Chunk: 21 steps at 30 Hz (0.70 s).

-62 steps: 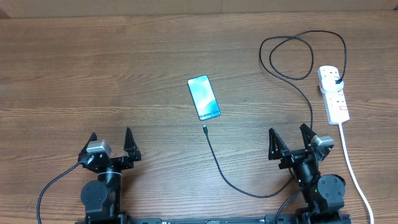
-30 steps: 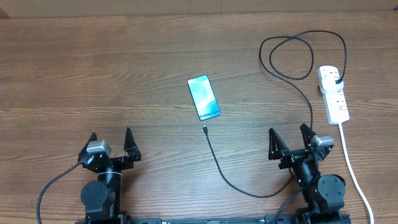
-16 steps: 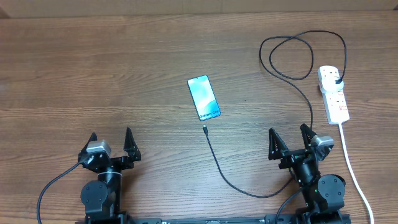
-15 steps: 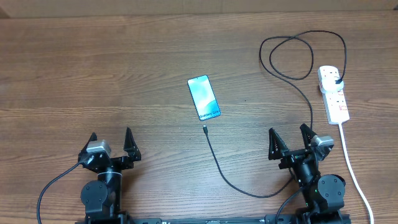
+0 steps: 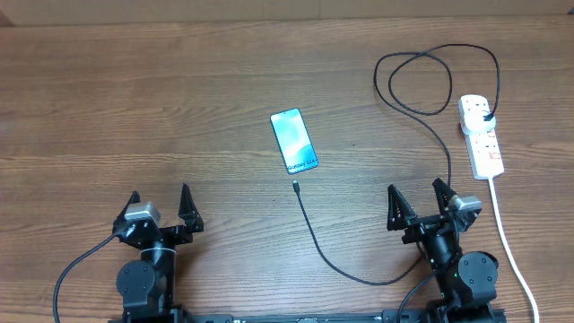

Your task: Plug charger to phone and switch on socket

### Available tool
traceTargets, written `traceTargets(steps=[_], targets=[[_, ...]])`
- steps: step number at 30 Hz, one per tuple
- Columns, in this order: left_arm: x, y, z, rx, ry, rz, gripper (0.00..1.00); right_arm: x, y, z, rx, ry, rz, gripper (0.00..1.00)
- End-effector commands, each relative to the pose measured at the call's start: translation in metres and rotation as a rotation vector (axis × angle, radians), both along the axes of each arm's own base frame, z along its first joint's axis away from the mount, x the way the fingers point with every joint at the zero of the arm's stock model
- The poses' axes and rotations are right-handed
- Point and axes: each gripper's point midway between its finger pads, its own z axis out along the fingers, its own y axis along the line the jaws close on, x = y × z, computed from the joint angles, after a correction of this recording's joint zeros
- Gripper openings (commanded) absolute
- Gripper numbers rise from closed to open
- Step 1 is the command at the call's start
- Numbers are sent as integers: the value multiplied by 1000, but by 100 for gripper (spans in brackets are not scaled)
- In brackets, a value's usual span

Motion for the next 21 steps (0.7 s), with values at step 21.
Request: traceTargets(steps=[21], targets=[[0,-22,3,-27,-16,-131,100,-1,-2,6,2,-20,-6,100]])
